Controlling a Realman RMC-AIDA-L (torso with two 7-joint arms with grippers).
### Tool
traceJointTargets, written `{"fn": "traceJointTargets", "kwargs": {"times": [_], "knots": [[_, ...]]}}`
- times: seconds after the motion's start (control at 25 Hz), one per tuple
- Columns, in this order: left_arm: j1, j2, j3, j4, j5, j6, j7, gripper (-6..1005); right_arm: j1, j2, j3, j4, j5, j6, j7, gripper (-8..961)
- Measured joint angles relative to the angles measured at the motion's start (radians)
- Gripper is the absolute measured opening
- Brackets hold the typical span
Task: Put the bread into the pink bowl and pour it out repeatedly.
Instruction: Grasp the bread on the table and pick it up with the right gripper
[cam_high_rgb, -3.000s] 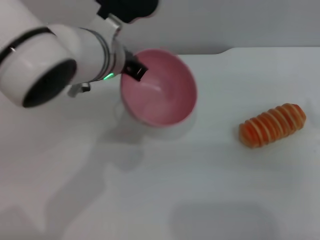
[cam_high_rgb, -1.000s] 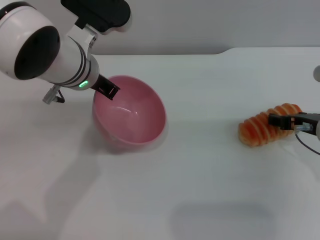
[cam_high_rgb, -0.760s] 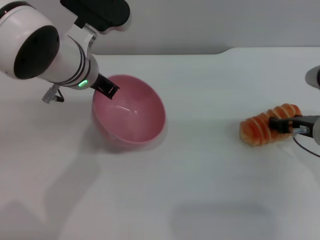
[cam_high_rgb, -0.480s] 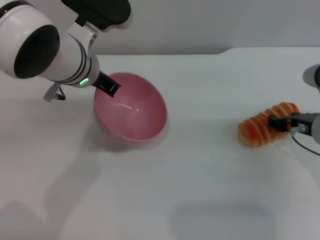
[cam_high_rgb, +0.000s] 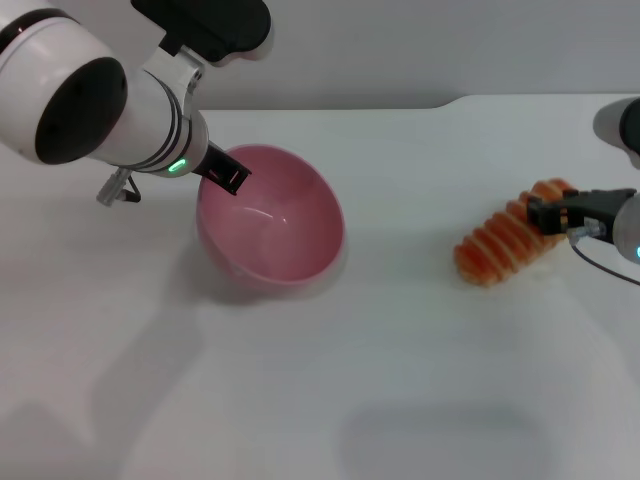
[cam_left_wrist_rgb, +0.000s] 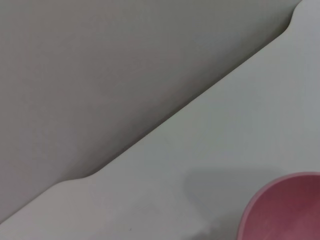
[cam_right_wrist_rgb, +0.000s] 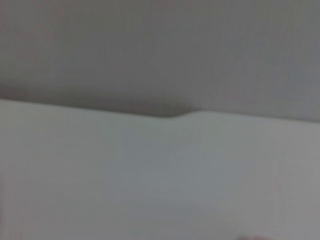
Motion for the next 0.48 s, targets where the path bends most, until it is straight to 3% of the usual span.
{"fn": "traceJointTargets", "kwargs": {"times": [0.32, 0.48], "knots": [[-0.005, 0.000, 0.019, -0.021, -0.026, 0.026, -0.004, 39, -0.018, -0.002, -0.027, -0.189, -0.036, 0.050, -0.003, 359], [-0.006, -0.001, 0.023, -0.026, -0.027, 0.026, -0.005, 39, -0.019, -0.001, -0.029, -0.192, -0.044, 0.041, 0.001, 169]]}}
